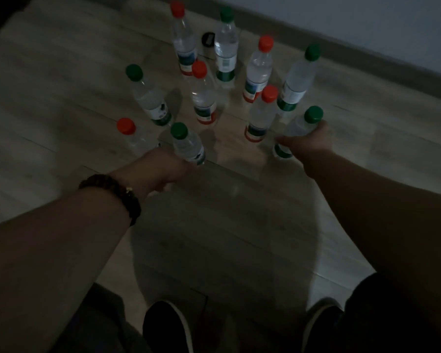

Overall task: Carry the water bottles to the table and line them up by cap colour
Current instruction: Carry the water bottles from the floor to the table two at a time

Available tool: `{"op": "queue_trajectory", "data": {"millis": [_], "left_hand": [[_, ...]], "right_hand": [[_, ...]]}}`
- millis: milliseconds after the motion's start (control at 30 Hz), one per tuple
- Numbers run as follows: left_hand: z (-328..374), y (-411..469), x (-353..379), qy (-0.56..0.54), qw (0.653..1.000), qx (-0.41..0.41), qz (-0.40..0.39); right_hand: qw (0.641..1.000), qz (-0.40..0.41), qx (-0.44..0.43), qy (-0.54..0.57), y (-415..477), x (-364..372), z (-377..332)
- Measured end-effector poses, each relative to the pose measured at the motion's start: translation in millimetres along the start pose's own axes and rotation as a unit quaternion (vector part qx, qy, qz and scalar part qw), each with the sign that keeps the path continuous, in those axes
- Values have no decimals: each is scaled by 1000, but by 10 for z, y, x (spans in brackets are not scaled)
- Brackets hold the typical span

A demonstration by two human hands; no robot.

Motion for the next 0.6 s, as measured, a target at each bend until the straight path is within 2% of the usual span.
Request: {"op": "queue_trajectory", "data": {"millis": [100, 200, 400, 467, 600], "left_hand": [[-13, 90, 63, -151, 987, 26, 51], [68, 164, 182, -228, 967, 51, 102], [180, 381, 381, -342, 919, 2, 197], [172, 451, 393, -360, 907, -11, 217], [108, 592, 407, -332, 918, 16, 215]], "right_hand": [[999, 35, -25, -5, 63, 67, 50], [997, 57, -48, -27, 123, 44, 98], [986, 55, -138, -71, 23, -16, 125], [980, 33, -178, -82, -38, -39, 103], [976, 23, -211, -52, -144, -130, -29]]}}
Point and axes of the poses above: each hand's wrist, its own y-axis towards the middle knuckle, its own x-axis out of the palm, z = x × y, the point moved 3 cm from there along y, towards the middle knuckle, and after that the axes turned 5 degrees about z, right-handed, at the moved point
